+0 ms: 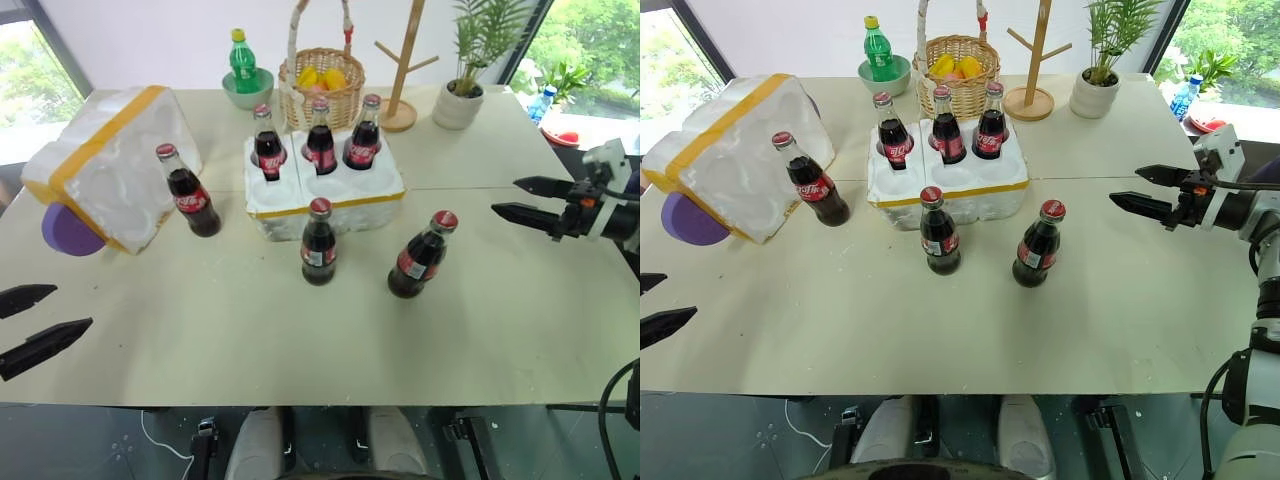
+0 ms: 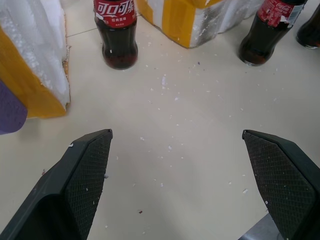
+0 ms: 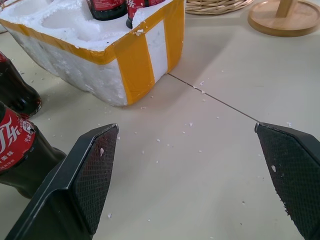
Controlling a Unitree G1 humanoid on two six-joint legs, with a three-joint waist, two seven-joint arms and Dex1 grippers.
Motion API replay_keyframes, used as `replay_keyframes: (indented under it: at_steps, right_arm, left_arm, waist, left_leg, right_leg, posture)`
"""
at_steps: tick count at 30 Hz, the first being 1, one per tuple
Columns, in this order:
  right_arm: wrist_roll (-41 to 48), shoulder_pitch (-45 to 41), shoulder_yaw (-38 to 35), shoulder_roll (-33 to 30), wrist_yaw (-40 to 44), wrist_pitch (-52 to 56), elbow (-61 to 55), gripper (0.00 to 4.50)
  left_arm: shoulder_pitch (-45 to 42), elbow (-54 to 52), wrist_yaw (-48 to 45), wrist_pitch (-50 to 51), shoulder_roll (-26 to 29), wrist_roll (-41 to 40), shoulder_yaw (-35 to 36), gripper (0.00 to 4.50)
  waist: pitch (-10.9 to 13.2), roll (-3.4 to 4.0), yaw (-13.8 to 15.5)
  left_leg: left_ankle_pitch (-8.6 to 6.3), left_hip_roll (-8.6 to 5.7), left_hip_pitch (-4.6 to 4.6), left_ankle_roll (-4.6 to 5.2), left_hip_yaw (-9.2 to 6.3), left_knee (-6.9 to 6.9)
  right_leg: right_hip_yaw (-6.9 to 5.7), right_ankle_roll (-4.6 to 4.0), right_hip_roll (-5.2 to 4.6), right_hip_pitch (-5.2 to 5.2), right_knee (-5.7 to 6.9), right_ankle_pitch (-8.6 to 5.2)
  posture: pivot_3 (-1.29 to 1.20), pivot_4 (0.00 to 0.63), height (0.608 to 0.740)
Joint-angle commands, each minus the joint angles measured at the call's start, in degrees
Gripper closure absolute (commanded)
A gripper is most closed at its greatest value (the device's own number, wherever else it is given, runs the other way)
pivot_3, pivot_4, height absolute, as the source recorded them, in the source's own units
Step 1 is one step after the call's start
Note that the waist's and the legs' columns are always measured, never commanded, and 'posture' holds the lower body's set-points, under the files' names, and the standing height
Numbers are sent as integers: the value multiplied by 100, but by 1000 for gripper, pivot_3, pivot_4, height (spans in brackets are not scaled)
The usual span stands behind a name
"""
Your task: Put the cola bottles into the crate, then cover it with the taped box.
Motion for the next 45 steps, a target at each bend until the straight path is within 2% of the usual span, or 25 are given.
replay_keyframes:
  at_steps: [1, 11, 15, 20, 24, 33, 45]
  right_arm:
    - [54, -114, -132, -96, -8, -23, -219, 0]
    - [88, -165, -133, -56, -60, 82, -236, 0]
    - [103, -358, -77, -117, 89, 191, -194, 0]
    - [409, -624, 145, -574, 1185, 873, -817, 0]
    - [712, -1243, 437, -806, 1883, 1547, -1258, 0]
    - [1472, -1939, 597, -574, 1868, 2532, -2092, 0]
    - [2077, -1650, 223, -450, 1427, 3047, -2941, 0]
  left_arm:
    - [31, -72, -32, -68, 68, 41, 21, 130]
    - [-125, -56, 178, 105, 51, -81, -9, 130]
    - [-558, -40, 435, 96, 92, -173, -188, 130]
    - [-1534, -11, 1051, 62, 117, -227, -803, 130]
    - [-2463, 488, 1383, -111, 241, 4, -1680, 130]
    - [-4487, 2103, 1834, -1011, -90, 1093, -3793, 130]
    - [-6039, 3726, 1924, -1808, -736, 1994, -4963, 130]
  waist:
    - [0, 0, 0]
    - [0, 0, 1]
    - [0, 0, 6]
    - [0, 0, 23]
    - [1, 3, 14]
    - [2, 0, 30]
    - [6, -12, 40]
  left_leg:
    - [0, 0, 0, 0, 0, 0]
    - [0, 0, 0, 0, 0, 0]
    - [0, 0, 0, 0, 0, 0]
    - [0, 0, 1, 0, -3, 0]
    - [-3, 2, 3, 5, -2, 0]
    - [-6, -3, 4, 9, 7, 1]
    - [-3, -8, 0, 6, 9, 9]
  right_leg:
    - [0, 0, 0, 0, 0, 0]
    - [1, 0, 0, 0, 0, 0]
    - [2, 1, 0, 0, 1, 1]
    - [5, 15, -2, -1, 4, 9]
    - [8, 20, 1, -3, 7, 11]
    - [12, 24, -5, -15, 35, 14]
    - [11, 25, -4, -25, 63, 14]
  posture:
    - [0, 150, 740]
    - [0, 150, 740]
    - [0, 150, 740]
    - [0, 150, 740]
    - [0, 150, 740]
    - [0, 150, 740]
    - [0, 150, 740]
